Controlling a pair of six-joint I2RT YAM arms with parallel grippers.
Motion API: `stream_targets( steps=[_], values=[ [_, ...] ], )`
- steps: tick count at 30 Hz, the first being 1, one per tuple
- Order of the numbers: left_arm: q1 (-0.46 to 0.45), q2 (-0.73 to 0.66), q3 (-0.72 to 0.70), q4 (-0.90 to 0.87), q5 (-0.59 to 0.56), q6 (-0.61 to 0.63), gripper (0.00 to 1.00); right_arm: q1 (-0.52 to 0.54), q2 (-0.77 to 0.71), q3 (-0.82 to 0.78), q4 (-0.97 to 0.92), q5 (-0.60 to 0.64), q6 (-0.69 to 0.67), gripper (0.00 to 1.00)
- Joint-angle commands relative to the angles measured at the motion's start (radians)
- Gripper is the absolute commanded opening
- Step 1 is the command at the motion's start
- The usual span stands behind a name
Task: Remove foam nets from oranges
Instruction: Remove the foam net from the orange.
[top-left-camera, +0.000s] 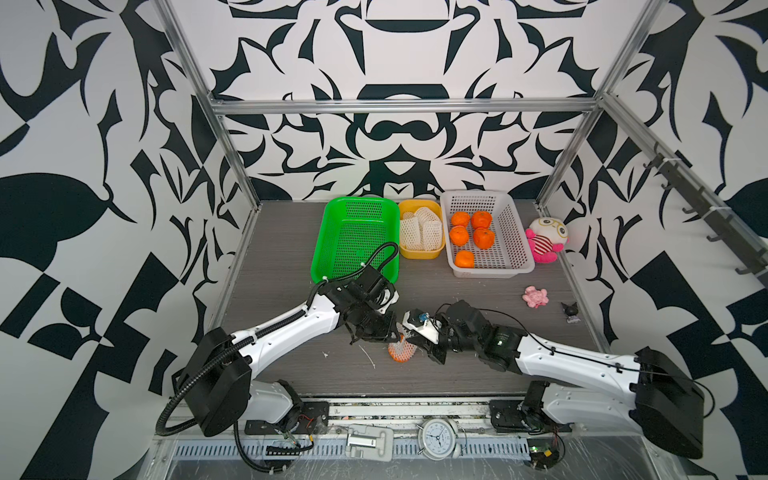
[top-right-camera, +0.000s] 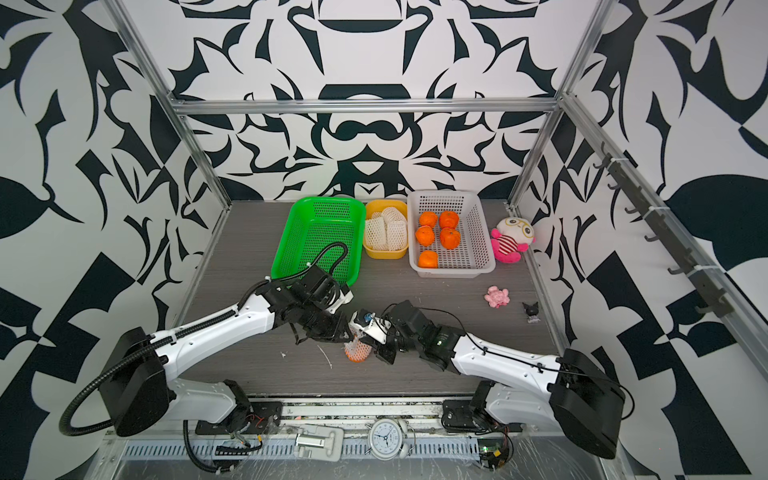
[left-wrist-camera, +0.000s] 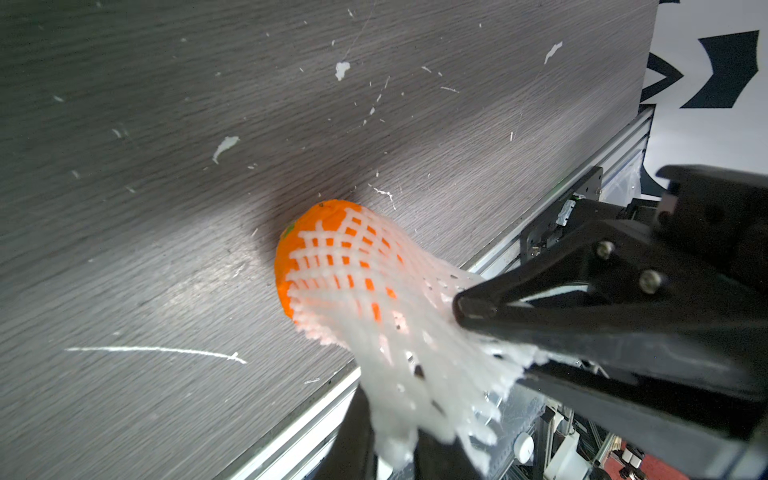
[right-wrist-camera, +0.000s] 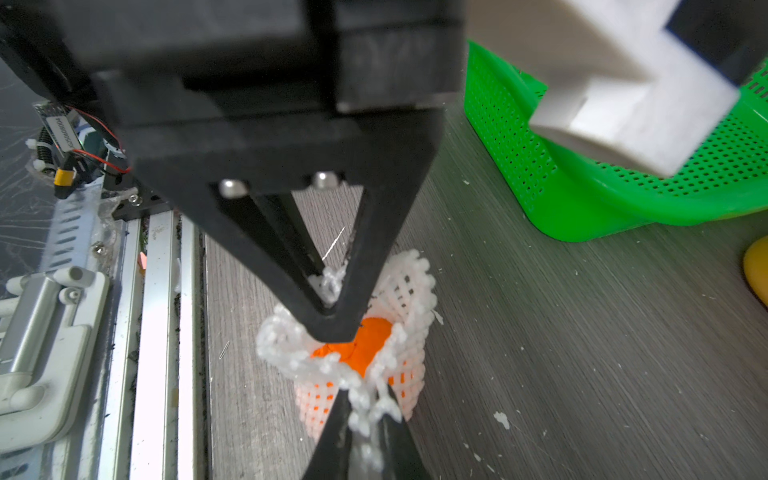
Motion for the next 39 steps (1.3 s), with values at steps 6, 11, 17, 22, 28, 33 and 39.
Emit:
stream_targets(
  steps=[6,11,17,22,28,33,39],
  values=[
    [0.007,-0.022,0.050,-0.043,-0.022,0.021,0.19,0.006,-0.051,0.061,-0.025,0.021,-0.036,0.14],
    [0.012,-0.018,0.072,-0.057,-0.032,0.030,0.19,0.006,-0.063,0.069,-0.037,0.028,-0.051,0.14],
    [0.015,-0.022,0.108,-0.064,-0.050,0.049,0.20,0.007,-0.118,0.123,-0.136,0.064,-0.087,0.12],
    [0.025,-0.036,0.147,-0.064,-0.076,0.063,0.51,0.006,-0.164,0.123,-0.158,0.156,-0.094,0.07],
    [0.068,-0.038,0.290,-0.102,-0.124,0.106,0.97,-0.105,-0.172,0.245,-0.371,0.312,-0.120,0.01],
    [0.152,-0.080,0.312,-0.042,-0.110,0.137,0.99,-0.337,-0.064,0.409,-0.413,0.245,-0.041,0.00],
    [0.209,-0.078,0.292,-0.024,-0.059,0.159,0.99,-0.490,0.115,0.636,-0.538,0.375,0.055,0.00]
  ],
)
